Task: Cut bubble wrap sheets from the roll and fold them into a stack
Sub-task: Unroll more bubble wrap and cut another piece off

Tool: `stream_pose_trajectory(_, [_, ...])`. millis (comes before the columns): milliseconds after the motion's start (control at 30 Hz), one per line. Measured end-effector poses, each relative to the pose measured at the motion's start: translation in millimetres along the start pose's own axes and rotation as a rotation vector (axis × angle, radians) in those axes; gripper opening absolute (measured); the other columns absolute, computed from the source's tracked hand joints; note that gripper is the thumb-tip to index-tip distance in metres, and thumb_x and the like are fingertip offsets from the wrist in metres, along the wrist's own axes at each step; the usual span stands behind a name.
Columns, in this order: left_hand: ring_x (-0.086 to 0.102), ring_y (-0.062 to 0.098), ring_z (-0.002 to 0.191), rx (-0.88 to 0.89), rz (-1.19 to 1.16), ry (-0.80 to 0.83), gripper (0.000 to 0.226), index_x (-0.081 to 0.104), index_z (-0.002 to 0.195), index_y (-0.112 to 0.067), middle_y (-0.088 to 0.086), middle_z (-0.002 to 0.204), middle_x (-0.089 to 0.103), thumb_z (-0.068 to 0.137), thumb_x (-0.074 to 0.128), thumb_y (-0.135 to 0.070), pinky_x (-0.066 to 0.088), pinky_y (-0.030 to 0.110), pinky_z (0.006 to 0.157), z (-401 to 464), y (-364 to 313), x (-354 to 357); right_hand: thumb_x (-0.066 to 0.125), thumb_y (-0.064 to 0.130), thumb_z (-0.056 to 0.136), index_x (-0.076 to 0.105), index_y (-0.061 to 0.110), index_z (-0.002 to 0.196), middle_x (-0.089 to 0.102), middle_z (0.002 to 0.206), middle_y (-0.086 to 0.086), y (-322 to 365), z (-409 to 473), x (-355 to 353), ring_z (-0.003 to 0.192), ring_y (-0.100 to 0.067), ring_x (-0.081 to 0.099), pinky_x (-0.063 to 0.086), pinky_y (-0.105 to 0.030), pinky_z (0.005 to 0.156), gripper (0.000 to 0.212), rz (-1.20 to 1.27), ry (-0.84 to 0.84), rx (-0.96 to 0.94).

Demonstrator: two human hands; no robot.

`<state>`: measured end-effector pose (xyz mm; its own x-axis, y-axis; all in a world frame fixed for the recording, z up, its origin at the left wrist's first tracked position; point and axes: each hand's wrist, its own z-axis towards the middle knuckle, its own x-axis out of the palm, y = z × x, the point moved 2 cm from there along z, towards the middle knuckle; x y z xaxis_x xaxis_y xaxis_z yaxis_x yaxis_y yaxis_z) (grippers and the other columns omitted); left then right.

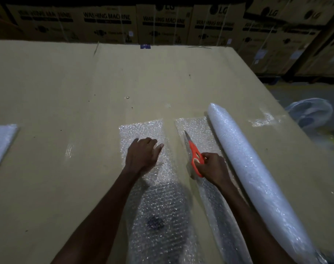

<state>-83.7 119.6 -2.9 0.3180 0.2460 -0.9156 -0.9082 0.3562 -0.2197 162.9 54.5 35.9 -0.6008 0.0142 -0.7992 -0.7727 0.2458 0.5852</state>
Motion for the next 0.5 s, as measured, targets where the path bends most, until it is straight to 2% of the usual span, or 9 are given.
stream_pose_trajectory(33, [0.07,0.026,0.085,-0.008,-0.012,0.005,0.05,0.072,0.105,-0.016,0.004,0.097,0.075,0.101,0.035,-0.049,0.049,0.042,0.089,-10.8,-4.4,1.5,0.069,0.034,0.087,0.064,0.014,0.071,0.062,0.061,-0.001,1.2,-3.1,2.8,0.063,-0.024,0.061,0.035,-0.031,0.06,0.026,-0.045,-0.006,-0.019])
stream_pose_trajectory(100, [0.069,0.023,0.089,-0.018,-0.04,0.001,0.05,0.071,0.106,-0.018,0.002,0.1,0.074,0.102,0.033,-0.05,0.047,0.04,0.09,-36.4,-15.3,6.7,0.062,0.038,0.089,0.059,0.016,0.076,0.068,0.077,-0.011,2.3,-8.4,9.4,0.078,-0.033,0.064,0.03,-0.031,0.064,0.026,-0.167,-0.019,-0.055])
stream_pose_trajectory(167, [0.067,0.022,0.099,-0.014,-0.082,-0.026,0.052,0.07,0.108,-0.018,0.001,0.108,0.072,0.104,0.031,-0.051,0.044,0.04,0.092,-64.3,-25.2,15.9,0.048,0.047,0.091,0.063,0.01,0.092,0.07,0.096,-0.019,2.5,-14.6,18.6,0.092,-0.038,0.065,0.034,-0.036,0.069,0.04,-0.267,-0.02,-0.092])
stream_pose_trajectory(233, [0.063,0.024,0.114,-0.032,-0.117,-0.056,0.052,0.07,0.116,-0.015,0.004,0.123,0.068,0.103,0.036,-0.052,0.042,0.044,0.098,-91.0,-32.8,24.1,0.045,0.044,0.099,0.066,0.004,0.105,0.067,0.105,-0.023,4.1,-21.6,26.6,0.099,-0.041,0.064,0.043,-0.04,0.076,0.045,-0.341,-0.029,-0.095])
stream_pose_trajectory(333, [0.05,0.028,0.136,-0.063,-0.091,-0.054,0.059,0.063,0.132,-0.009,0.011,0.145,0.055,0.102,0.041,-0.054,0.037,0.053,0.11,-122.9,-43.6,29.3,0.046,0.029,0.105,0.068,0.002,0.107,0.064,0.108,-0.021,8.8,-29.8,34.4,0.099,-0.04,0.064,0.046,-0.039,0.079,0.035,-0.433,-0.028,-0.114])
stream_pose_trajectory(500, [0.026,0.026,0.15,-0.152,-0.079,0.074,0.083,0.044,0.149,-0.007,0.01,0.161,0.031,0.099,0.023,-0.07,0.014,0.055,0.121,-153.4,-51.5,21.7,0.046,0.018,0.104,0.063,-0.002,0.112,0.06,0.109,-0.02,5.4,-40.4,42.6,0.098,-0.039,0.062,0.048,-0.039,0.078,0.028,-0.387,-0.052,-0.146])
